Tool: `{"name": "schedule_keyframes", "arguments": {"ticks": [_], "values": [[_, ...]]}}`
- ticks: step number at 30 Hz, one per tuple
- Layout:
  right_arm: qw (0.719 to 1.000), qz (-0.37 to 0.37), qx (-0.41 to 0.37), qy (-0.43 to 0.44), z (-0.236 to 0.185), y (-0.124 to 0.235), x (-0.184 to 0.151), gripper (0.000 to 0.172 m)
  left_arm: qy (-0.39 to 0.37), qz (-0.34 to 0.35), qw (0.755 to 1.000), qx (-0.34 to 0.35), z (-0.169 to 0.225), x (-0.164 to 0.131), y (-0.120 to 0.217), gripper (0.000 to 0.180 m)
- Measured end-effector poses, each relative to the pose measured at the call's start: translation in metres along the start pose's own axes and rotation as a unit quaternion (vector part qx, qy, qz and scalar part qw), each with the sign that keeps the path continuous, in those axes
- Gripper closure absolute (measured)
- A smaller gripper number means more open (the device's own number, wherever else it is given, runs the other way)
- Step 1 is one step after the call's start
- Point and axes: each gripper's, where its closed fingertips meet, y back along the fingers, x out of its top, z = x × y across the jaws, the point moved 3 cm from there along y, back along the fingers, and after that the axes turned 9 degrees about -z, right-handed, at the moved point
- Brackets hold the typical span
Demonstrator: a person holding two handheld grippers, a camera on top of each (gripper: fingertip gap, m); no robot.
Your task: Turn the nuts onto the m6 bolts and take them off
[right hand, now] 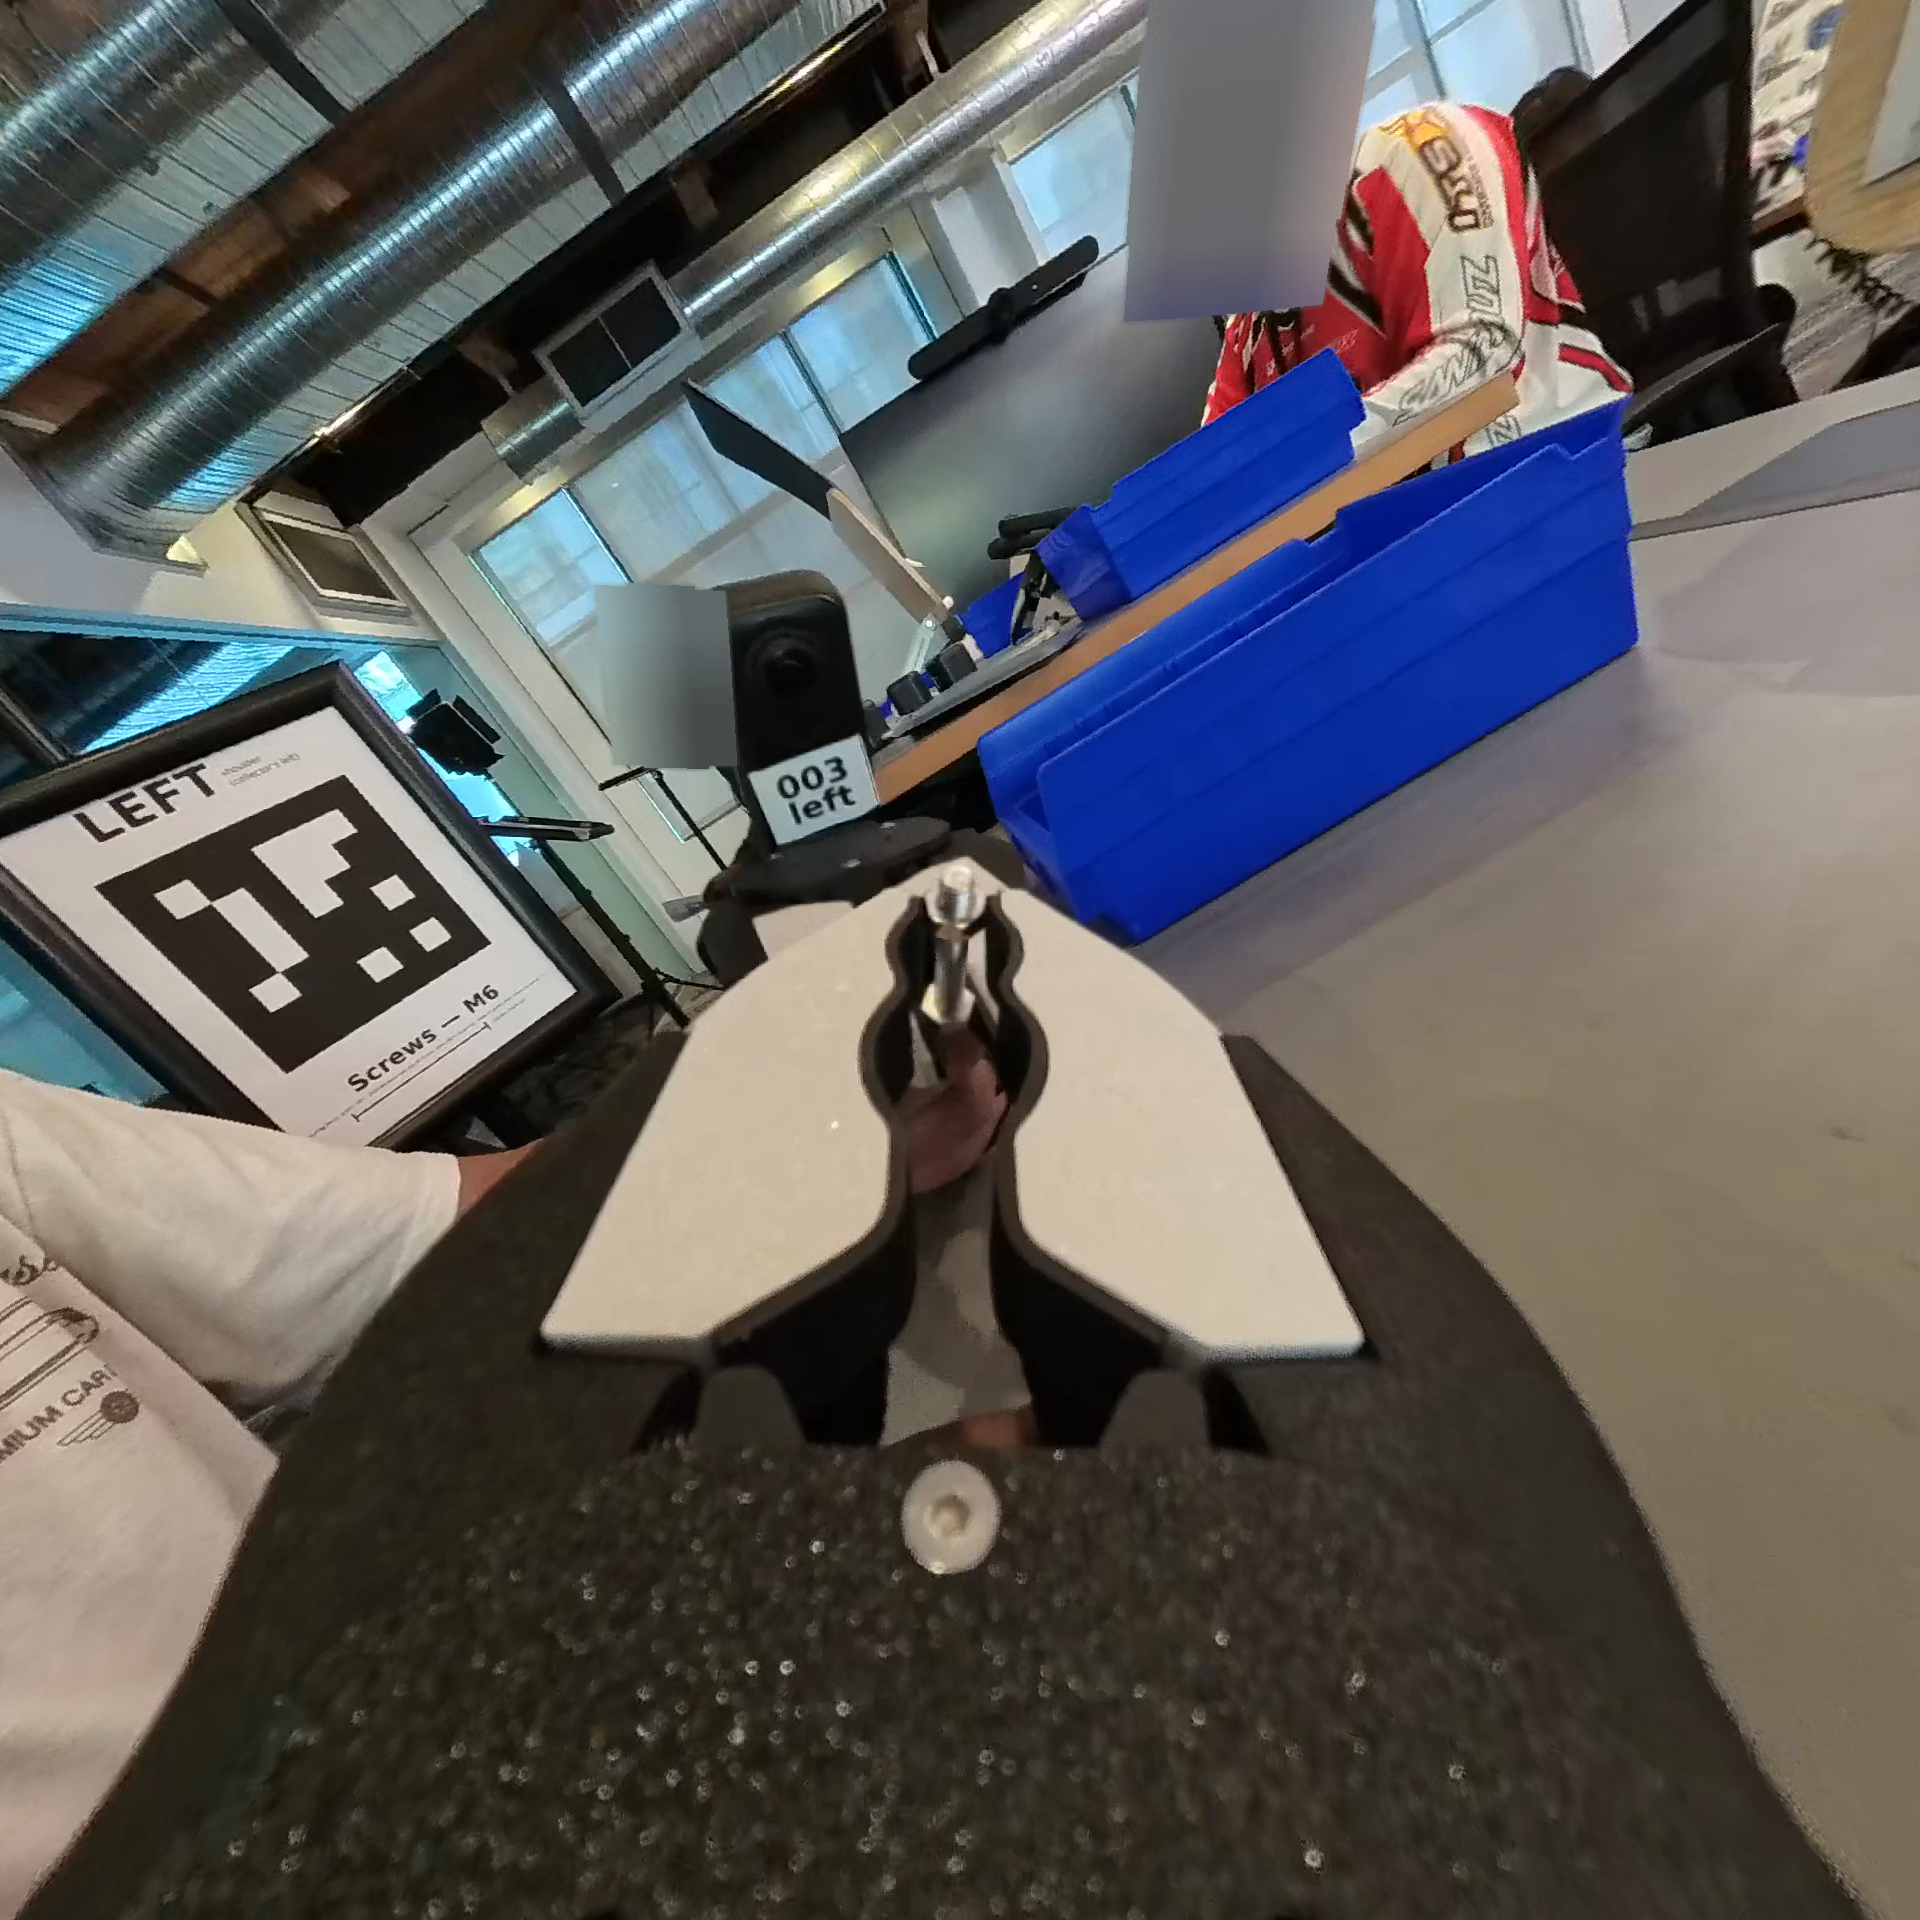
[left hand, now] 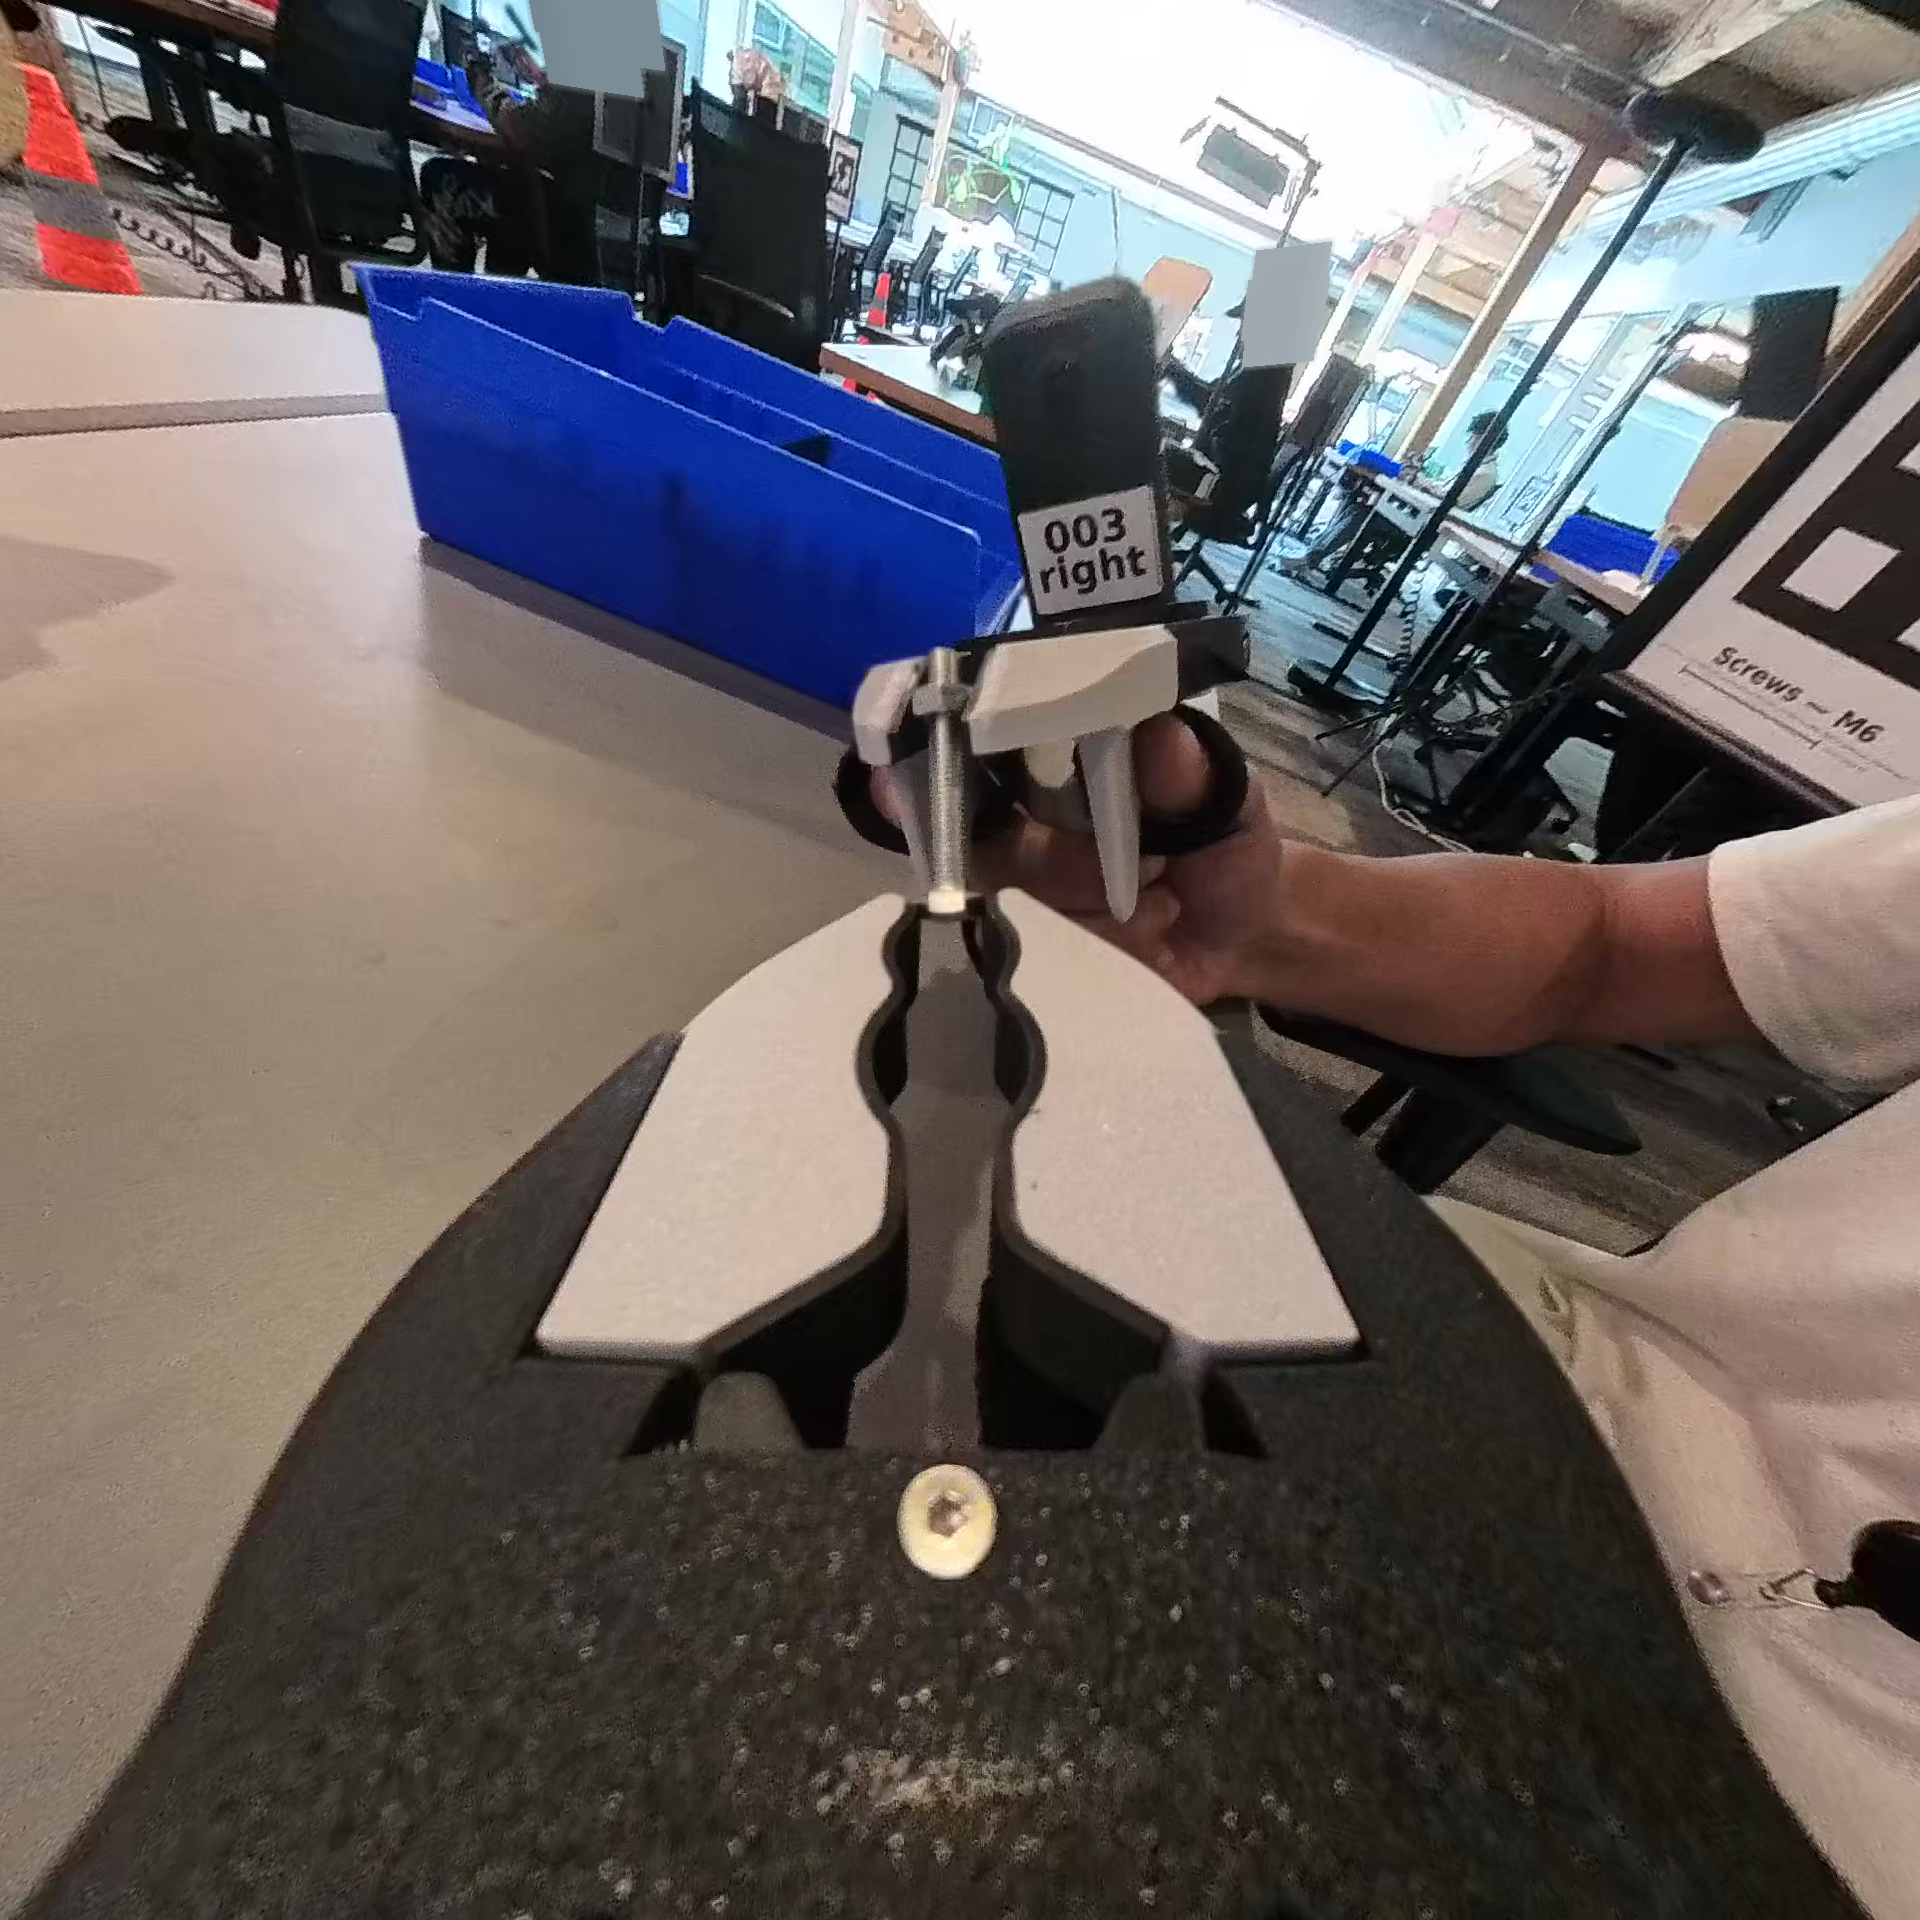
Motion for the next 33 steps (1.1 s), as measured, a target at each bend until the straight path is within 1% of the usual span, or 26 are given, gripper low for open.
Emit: {"name": "schedule_keyframes", "arguments": {"ticks": [7, 12, 14, 15, 17, 18, 19, 20, 21, 22, 24, 25, 26, 27, 28, 29, 30, 31, 33], "values": [[1.000, -0.013, 0.020, -0.018, -0.002, 0.000, -0.005, 0.161, 0.023, 0.044, 0.998, -0.025, -0.002, 0.010, 0.015, 0.170], [0.998, -0.049, 0.041, -0.017, -0.006, -0.004, -0.013, 0.162, 0.051, 0.062, 0.995, -0.063, -0.002, 0.013, 0.021, 0.170], [0.996, -0.073, 0.038, 0.016, -0.009, -0.004, -0.015, 0.162, 0.073, 0.059, 0.991, -0.098, 0.000, 0.013, 0.022, 0.170], [0.995, -0.085, 0.026, 0.049, -0.011, -0.003, -0.015, 0.162, 0.085, 0.056, 0.988, -0.115, 0.001, 0.012, 0.022, 0.171], [0.984, -0.111, -0.004, 0.137, -0.016, -0.001, -0.017, 0.162, 0.099, 0.054, 0.983, -0.145, 0.004, 0.012, 0.021, 0.171], [0.974, -0.128, -0.021, 0.185, -0.018, 0.000, -0.018, 0.162, 0.104, 0.052, 0.981, -0.156, 0.006, 0.011, 0.020, 0.170], [0.960, -0.143, -0.043, 0.238, -0.019, 0.002, -0.018, 0.162, 0.105, 0.048, 0.980, -0.163, 0.007, 0.011, 0.019, 0.170], [0.939, -0.151, -0.067, 0.301, -0.021, 0.004, -0.018, 0.162, 0.107, 0.043, 0.979, -0.170, 0.009, 0.010, 0.017, 0.171], [0.910, -0.158, -0.101, 0.371, -0.022, 0.006, -0.017, 0.162, 0.109, 0.039, 0.978, -0.173, 0.010, 0.009, 0.016, 0.171], [0.867, -0.174, -0.142, 0.445, -0.021, 0.007, -0.018, 0.162, 0.112, 0.036, 0.978, -0.171, 0.010, 0.008, 0.014, 0.171], [0.753, -0.201, -0.213, 0.589, -0.022, 0.009, -0.020, 0.162, 0.117, 0.028, 0.977, -0.175, 0.010, 0.007, 0.012, 0.171], [0.696, -0.207, -0.240, 0.644, -0.023, 0.009, -0.021, 0.162, 0.117, 0.027, 0.977, -0.174, 0.010, 0.006, 0.011, 0.171], [0.653, -0.215, -0.258, 0.679, -0.023, 0.010, -0.021, 0.162, 0.116, 0.025, 0.978, -0.171, 0.009, 0.006, 0.010, 0.171], [0.634, -0.214, -0.265, 0.694, -0.024, 0.010, -0.021, 0.161, 0.117, 0.025, 0.978, -0.173, 0.010, 0.006, 0.010, 0.171], [0.643, -0.205, -0.263, 0.690, -0.026, 0.009, -0.021, 0.162, 0.116, 0.028, 0.977, -0.176, 0.010, 0.007, 0.011, 0.171], [0.669, -0.197, -0.255, 0.670, -0.027, 0.008, -0.021, 0.161, 0.113, 0.031, 0.977, -0.177, 0.011, 0.008, 0.012, 0.171], [0.706, -0.189, -0.239, 0.639, -0.027, 0.008, -0.022, 0.161, 0.109, 0.033, 0.978, -0.177, 0.012, 0.008, 0.012, 0.171], [0.752, -0.180, -0.216, 0.596, -0.028, 0.008, -0.022, 0.155, 0.106, 0.037, 0.978, -0.178, 0.012, 0.009, 0.014, 0.171], [0.859, -0.156, -0.161, 0.460, -0.030, 0.006, -0.020, 0.129, 0.099, 0.045, 0.978, -0.176, 0.013, 0.011, 0.016, 0.171]]}}
